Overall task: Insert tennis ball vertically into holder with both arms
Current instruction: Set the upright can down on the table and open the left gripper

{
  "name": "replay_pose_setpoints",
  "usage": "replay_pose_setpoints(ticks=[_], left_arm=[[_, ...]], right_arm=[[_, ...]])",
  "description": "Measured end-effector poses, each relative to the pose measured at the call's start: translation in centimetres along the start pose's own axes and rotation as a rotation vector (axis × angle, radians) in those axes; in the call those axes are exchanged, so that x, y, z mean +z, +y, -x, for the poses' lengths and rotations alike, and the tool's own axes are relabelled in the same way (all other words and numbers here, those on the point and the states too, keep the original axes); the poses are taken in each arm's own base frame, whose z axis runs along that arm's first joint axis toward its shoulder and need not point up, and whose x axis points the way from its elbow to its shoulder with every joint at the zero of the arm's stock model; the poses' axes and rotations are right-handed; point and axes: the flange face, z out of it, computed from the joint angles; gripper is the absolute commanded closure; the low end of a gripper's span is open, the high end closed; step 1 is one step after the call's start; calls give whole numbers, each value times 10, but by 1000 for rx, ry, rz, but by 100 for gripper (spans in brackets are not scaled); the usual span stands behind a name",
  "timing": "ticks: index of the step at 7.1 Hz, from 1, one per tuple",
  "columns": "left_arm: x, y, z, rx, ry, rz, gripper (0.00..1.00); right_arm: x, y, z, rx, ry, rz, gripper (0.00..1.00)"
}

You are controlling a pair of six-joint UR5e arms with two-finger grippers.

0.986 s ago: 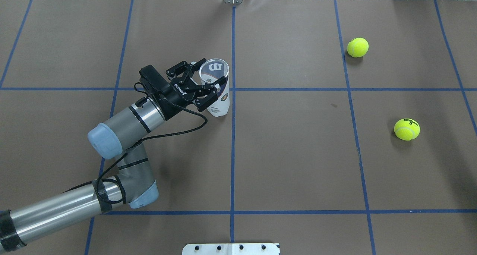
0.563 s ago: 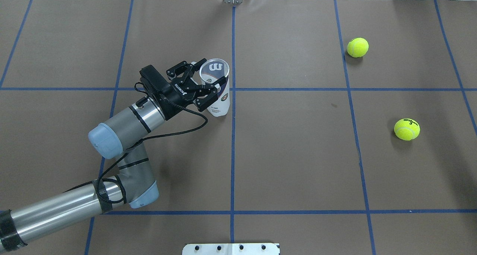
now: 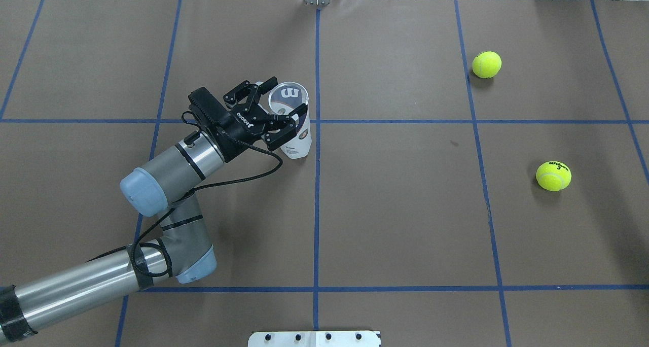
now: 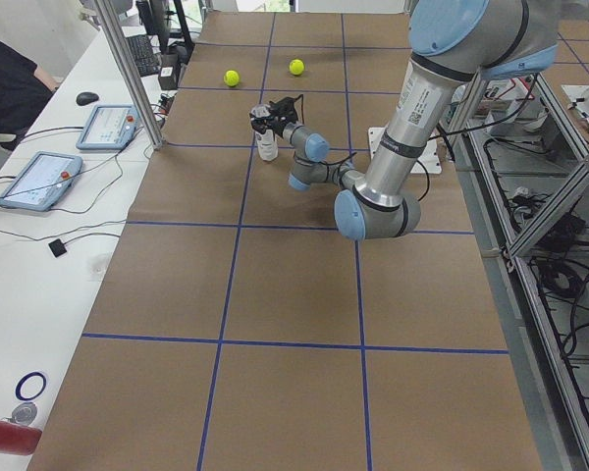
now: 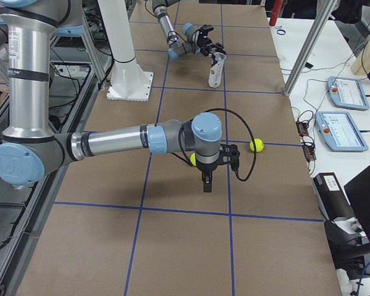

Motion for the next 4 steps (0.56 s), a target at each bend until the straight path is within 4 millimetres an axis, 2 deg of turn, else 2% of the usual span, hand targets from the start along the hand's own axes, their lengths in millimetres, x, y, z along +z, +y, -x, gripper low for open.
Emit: replay_pose_setpoints(ticks=[4], left_arm=[[1,-3,-1,-2,1,-6,1]], right_arm=[[0,0,-1,-2,1,1,0]])
